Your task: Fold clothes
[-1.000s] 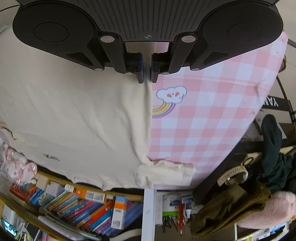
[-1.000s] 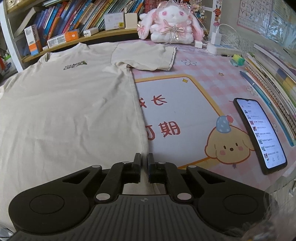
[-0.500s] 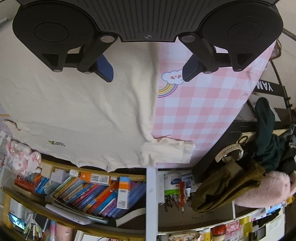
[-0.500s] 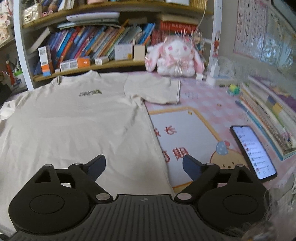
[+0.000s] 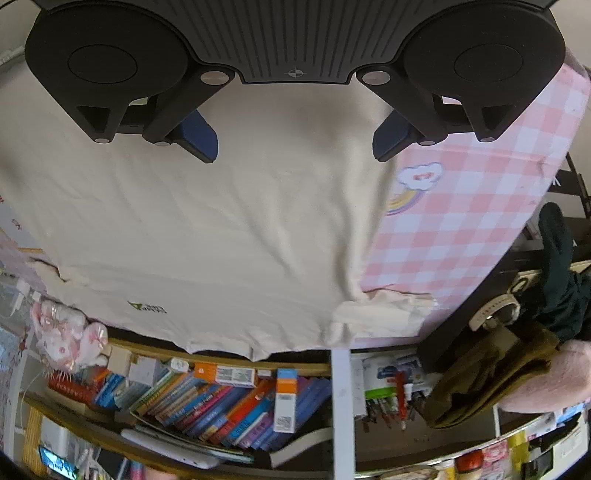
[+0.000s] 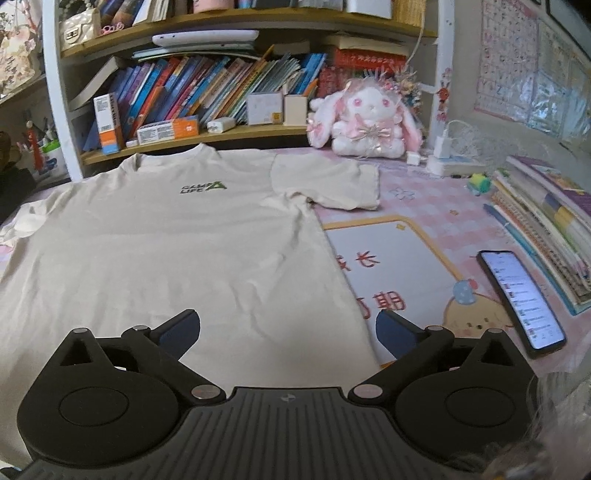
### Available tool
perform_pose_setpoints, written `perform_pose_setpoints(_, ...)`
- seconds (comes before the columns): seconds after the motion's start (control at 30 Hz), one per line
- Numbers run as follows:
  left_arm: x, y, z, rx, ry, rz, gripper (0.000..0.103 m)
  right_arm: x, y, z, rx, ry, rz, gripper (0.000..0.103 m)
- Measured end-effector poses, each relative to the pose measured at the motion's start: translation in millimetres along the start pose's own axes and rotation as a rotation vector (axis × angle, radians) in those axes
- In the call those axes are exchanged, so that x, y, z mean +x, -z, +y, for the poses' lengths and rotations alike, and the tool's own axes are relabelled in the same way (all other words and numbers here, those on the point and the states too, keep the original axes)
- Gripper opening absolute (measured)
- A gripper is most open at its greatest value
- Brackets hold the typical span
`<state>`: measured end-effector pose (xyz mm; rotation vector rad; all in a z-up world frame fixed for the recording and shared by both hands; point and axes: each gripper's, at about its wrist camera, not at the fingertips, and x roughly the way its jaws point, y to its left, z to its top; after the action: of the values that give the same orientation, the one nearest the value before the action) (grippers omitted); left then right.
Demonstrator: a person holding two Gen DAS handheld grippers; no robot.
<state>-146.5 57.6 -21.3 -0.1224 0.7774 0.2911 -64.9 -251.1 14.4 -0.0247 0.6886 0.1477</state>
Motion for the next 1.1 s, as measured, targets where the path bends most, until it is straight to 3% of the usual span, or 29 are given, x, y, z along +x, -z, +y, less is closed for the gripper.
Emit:
perform_pose_setpoints(0.23,2,-13,-38,0.005,-0.04,-0.009,0.093,11,-10,-7,-0.029,-0.067,0.008,0.103)
perform_pose_setpoints(0.63,3,-3,-79,0.022,-0.079,0.032,0.093,30,-7,-29,-0.084,-0.126,0.037,0.103)
perform_pose_setpoints(1.1,22,-23,-49,0.013,-0.07,0.018,0.093,44,-9,-13,-0.066,-0.123,0.058,0.103)
